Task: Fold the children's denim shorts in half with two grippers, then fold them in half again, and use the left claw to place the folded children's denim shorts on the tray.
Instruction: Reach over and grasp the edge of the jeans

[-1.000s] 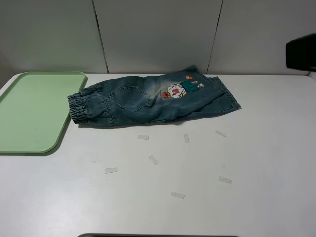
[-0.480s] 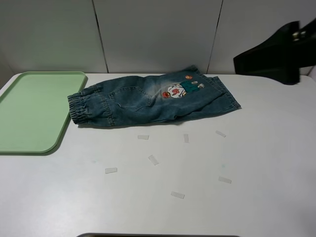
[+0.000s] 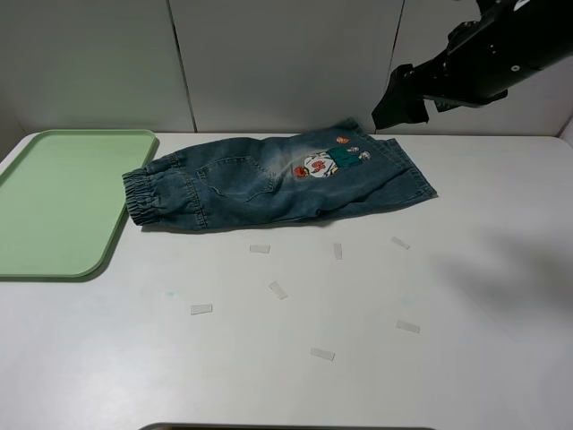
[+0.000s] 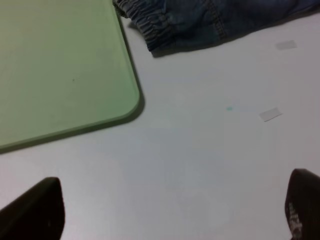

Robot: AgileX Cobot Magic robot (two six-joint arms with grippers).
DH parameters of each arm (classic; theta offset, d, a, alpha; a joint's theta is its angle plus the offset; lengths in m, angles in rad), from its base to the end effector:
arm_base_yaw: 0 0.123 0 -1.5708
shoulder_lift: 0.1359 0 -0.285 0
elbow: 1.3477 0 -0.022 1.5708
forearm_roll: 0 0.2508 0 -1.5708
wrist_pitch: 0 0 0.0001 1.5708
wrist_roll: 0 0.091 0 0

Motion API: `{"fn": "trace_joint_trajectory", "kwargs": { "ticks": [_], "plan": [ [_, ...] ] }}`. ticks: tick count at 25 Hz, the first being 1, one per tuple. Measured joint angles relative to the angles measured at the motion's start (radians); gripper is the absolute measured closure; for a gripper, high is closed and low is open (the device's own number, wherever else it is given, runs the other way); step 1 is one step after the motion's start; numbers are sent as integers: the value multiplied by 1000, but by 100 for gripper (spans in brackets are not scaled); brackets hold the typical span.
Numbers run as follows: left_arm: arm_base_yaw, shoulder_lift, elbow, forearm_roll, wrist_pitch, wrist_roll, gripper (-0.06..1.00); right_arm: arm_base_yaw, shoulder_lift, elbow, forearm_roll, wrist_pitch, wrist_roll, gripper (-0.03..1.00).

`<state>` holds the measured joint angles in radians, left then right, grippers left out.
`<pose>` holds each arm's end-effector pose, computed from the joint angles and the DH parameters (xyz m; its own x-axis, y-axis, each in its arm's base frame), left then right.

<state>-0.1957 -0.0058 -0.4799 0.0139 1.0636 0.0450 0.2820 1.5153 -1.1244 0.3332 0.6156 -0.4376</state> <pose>-0.0033 0.0018 0.2714 -0.4521 0.1423 -0.8805 0.2076 0.9769 0.0513 0.3071 0.1069 0.2834 -0.6758 -0.3609 -0.6427 -0.5028 0.8633 0.0439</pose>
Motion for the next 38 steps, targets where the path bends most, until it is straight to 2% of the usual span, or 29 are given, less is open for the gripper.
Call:
{"fn": "trace_joint_trajectory", "kwargs": {
  "ticks": [10, 19, 25, 31, 38],
  "plan": [
    [0, 0, 0, 0, 0, 0, 7, -156, 316, -279, -42, 113, 0, 27],
    [0, 0, 0, 0, 0, -1, 7, -259, 568, -495, 63, 234, 0, 27],
    [0, 0, 0, 0, 0, -1, 7, -280, 665, -600, 77, 233, -1, 27],
    [0, 0, 0, 0, 0, -1, 7, -305, 774, -714, 88, 155, -1, 27],
    [0, 0, 0, 0, 0, -1, 7, -312, 910, -843, 98, 171, -1, 27]
  ]
}}
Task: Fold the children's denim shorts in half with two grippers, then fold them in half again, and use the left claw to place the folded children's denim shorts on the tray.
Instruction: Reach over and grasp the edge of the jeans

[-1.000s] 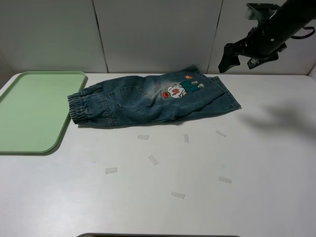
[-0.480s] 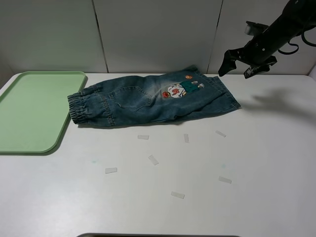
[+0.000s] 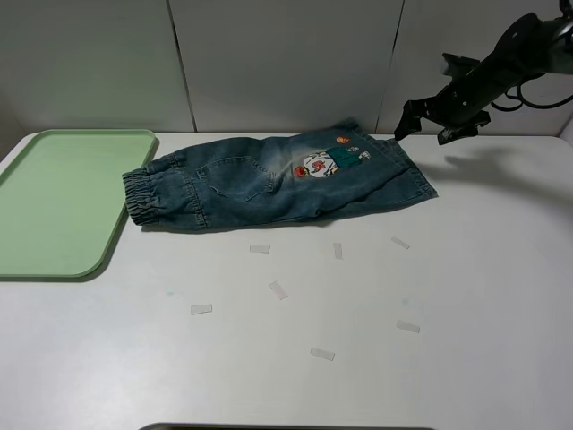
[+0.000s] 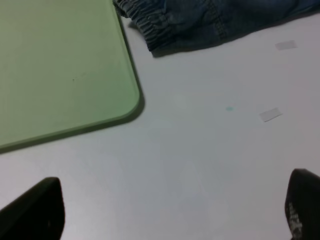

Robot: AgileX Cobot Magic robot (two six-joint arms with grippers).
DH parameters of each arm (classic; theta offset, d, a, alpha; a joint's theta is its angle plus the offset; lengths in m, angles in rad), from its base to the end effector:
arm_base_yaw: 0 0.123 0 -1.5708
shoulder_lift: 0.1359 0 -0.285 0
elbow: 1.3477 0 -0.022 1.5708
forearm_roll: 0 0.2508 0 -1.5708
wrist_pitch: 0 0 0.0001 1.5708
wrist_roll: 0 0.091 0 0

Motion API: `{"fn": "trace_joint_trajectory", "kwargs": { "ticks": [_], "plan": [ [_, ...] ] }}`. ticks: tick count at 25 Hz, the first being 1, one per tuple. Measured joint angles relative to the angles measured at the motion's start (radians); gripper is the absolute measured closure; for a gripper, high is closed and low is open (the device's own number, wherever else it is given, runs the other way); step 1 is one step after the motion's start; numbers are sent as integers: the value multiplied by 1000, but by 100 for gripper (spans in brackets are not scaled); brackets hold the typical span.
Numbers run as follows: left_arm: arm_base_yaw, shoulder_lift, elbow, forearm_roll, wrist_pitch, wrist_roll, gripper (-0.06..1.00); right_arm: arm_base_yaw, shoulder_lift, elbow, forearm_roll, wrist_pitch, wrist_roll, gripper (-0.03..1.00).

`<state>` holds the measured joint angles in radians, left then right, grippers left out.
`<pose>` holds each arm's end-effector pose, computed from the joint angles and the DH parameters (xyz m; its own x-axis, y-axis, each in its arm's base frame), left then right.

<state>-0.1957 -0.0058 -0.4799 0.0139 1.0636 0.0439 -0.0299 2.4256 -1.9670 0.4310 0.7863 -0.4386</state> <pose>-0.0033 0.0018 0.2714 -0.4523 0.1413 -0.8806 0.2071 0.9770 0.0504 0.5192 0.0114 0.1308 -0.8755 -0.0925 -0.4743 -0.2133 0.9547 0.2075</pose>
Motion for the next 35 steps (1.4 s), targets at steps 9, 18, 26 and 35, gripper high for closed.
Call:
{"fn": "trace_joint_trajectory", "kwargs": {
  "ticks": [9, 18, 26, 35],
  "plan": [
    [0, 0, 0, 0, 0, 0, 7, 0, 62, -16, 12, 20, 0, 27],
    [0, 0, 0, 0, -1, 0, 7, 14, 64, -19, 23, 46, -2, 27],
    [0, 0, 0, 0, -1, 0, 7, 69, 79, -28, 58, 77, -7, 27],
    [0, 0, 0, 0, -1, 0, 7, 120, 97, -37, 74, 115, -6, 55]
  ]
}}
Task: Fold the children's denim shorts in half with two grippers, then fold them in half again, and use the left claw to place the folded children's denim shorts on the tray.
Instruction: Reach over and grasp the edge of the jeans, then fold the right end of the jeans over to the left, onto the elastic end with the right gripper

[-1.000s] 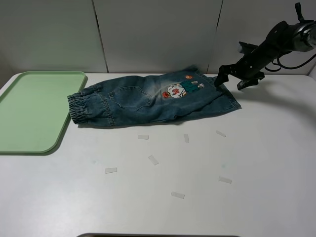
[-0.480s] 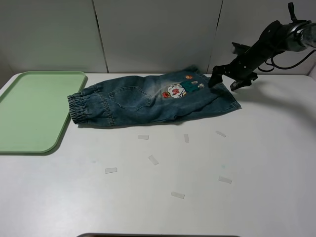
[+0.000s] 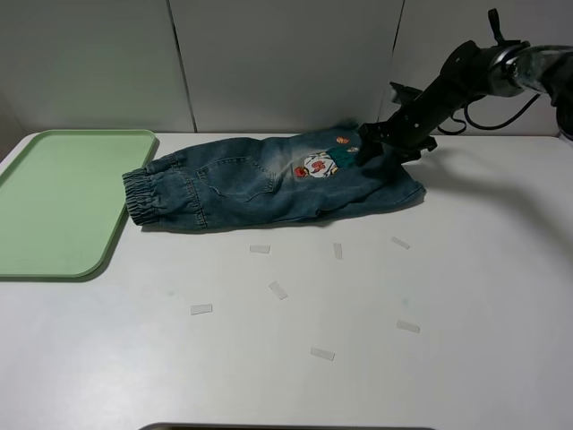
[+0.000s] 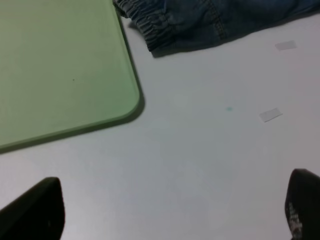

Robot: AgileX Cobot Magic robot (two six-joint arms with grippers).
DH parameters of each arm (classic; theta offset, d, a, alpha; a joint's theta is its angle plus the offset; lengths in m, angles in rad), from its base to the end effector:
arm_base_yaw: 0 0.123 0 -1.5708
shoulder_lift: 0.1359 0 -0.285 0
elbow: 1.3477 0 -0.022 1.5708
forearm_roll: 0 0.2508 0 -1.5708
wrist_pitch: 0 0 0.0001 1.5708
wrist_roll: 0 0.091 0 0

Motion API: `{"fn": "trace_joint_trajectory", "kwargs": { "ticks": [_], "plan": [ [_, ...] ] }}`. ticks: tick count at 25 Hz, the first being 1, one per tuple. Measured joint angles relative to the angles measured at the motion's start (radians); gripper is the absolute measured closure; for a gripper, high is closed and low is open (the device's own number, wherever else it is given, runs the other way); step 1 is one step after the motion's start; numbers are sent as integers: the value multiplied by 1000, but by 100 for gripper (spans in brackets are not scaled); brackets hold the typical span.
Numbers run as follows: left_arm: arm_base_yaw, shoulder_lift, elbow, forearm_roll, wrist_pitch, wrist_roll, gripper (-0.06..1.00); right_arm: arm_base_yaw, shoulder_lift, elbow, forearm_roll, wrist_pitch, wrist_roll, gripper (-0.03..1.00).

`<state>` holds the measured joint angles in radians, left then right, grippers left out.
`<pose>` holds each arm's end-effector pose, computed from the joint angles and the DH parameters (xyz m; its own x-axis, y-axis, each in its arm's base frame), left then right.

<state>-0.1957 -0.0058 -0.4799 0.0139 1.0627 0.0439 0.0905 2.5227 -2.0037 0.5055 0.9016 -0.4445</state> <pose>-0.0032 0.0018 0.2715 -0.4515 0.1411 -0.8810 0.2071 0.9770 0.0504 0.5092 0.0809 0.0900 -0.9220 -0.1891 -0.3378 -0.3032 0.8954 0.3262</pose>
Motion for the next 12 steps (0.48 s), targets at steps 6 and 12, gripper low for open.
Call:
{"fn": "trace_joint_trajectory", "kwargs": {
  "ticks": [6, 12],
  "plan": [
    [0, 0, 0, 0, 0, 0, 7, 2, 0, -1, -110, 27, 47, 81],
    [0, 0, 0, 0, 0, 0, 7, 8, -21, -3, -333, 101, 153, 84]
  ]
}}
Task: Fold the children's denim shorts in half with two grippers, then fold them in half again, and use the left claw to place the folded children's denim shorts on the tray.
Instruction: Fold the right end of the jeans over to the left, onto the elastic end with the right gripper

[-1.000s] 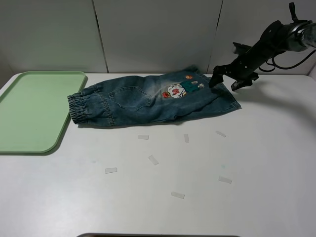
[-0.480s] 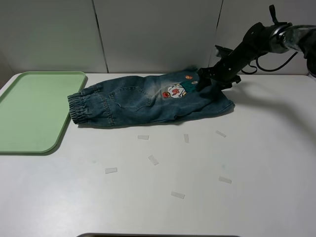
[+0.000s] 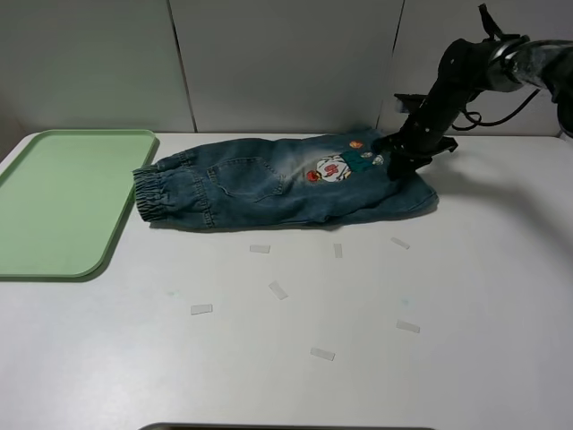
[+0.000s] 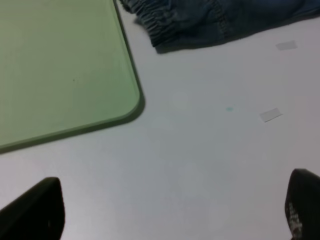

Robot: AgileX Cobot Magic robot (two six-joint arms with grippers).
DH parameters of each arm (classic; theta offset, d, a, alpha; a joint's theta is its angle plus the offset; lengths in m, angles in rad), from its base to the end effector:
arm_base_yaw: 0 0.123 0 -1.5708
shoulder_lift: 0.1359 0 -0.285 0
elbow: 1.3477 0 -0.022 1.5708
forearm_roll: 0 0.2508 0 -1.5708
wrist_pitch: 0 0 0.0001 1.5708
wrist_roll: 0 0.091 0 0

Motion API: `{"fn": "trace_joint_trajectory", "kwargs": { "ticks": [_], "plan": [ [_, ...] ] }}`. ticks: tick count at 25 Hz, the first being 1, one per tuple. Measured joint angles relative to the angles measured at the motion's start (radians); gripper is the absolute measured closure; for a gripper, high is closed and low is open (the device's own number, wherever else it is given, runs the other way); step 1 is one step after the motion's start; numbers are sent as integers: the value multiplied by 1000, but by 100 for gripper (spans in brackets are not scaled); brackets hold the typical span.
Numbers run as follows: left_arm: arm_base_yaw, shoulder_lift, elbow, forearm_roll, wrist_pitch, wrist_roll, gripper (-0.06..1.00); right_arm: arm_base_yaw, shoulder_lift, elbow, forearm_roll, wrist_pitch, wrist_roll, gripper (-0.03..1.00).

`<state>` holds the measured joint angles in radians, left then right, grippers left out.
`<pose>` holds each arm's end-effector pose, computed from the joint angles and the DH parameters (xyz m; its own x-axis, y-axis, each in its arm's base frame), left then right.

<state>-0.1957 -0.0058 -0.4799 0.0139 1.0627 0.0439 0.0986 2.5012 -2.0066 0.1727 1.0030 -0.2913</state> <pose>-0.0032 0.0018 0.2715 -0.4515 0.1411 -0.8810 0.2071 0.9770 0.0504 0.4996 0.0627 0.0928 -0.9383 -0.2882 -0.1913 -0.3118 0.9441 0.1074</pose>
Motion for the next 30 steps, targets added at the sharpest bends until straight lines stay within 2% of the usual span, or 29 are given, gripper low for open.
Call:
{"fn": "trace_joint_trajectory", "kwargs": {
  "ticks": [5, 7, 12, 17, 23, 30],
  "plan": [
    [0, 0, 0, 0, 0, 0, 7, -1, -20, 5, -201, 61, 44, 84],
    [0, 0, 0, 0, 0, 0, 7, -6, -27, 10, -310, 86, 70, 87],
    [0, 0, 0, 0, 0, 0, 7, -21, -74, 18, -517, 148, 211, 96],
    [0, 0, 0, 0, 0, 0, 7, 45, -155, 18, -661, 205, 320, 97],
    [0, 0, 0, 0, 0, 0, 7, 174, -242, 18, -653, 212, 376, 97],
    [0, 0, 0, 0, 0, 0, 7, 298, -256, 18, -433, 212, 458, 97]
  ]
}}
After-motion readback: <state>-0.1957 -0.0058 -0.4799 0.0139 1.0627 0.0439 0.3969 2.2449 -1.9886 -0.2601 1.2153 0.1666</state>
